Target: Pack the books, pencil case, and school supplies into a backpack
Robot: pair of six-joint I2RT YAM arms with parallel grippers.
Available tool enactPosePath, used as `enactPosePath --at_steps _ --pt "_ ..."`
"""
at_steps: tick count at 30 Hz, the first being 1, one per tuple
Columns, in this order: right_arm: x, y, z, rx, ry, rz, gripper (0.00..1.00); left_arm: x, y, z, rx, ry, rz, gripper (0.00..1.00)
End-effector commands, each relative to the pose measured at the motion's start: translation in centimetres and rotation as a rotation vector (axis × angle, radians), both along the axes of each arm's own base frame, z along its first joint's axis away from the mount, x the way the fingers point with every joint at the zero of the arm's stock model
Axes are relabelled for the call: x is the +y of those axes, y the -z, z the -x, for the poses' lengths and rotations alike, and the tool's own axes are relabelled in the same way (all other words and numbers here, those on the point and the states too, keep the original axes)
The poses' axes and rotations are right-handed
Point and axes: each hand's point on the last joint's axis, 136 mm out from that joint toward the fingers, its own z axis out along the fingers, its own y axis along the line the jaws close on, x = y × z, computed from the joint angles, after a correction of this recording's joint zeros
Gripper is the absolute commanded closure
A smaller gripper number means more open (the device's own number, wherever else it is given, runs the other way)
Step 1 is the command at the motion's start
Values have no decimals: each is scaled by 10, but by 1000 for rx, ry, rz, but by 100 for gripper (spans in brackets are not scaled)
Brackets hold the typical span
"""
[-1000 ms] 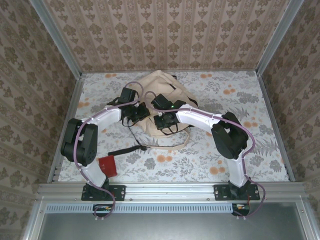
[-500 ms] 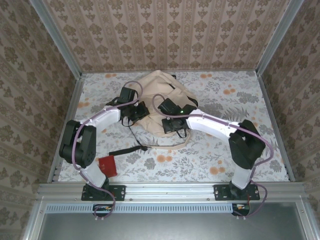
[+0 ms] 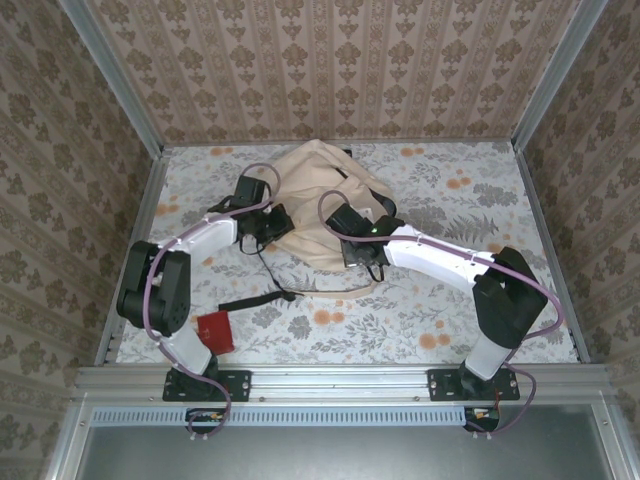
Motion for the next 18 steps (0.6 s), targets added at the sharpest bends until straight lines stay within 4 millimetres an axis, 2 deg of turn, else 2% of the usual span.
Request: enactPosePath --at_steps 1,3,4,8,11,14,18 --pt "38 -16 2 18 -128 -169 100 24 -16 -2 -57 -61 -43 65" --pt "62 -22 2 39 -185 -261 100 30 -16 8 -41 -76 -56 49" --pt "75 -28 -2 26 -210 -303 100 35 -14 16 -26 -88 -69 45" --pt "112 -38 -7 27 -298 -392 100 49 -3 46 33 -143 -80 38" --pt "132 -38 -13 32 -335 -438 100 38 0 61 62 -144 -1 38" --pt "146 -37 -17 45 -360 -469 100 17 -6 64 66 -135 99 38" --pt "149 -39 -17 46 -366 -490 100 -5 -7 65 95 -144 177 39"
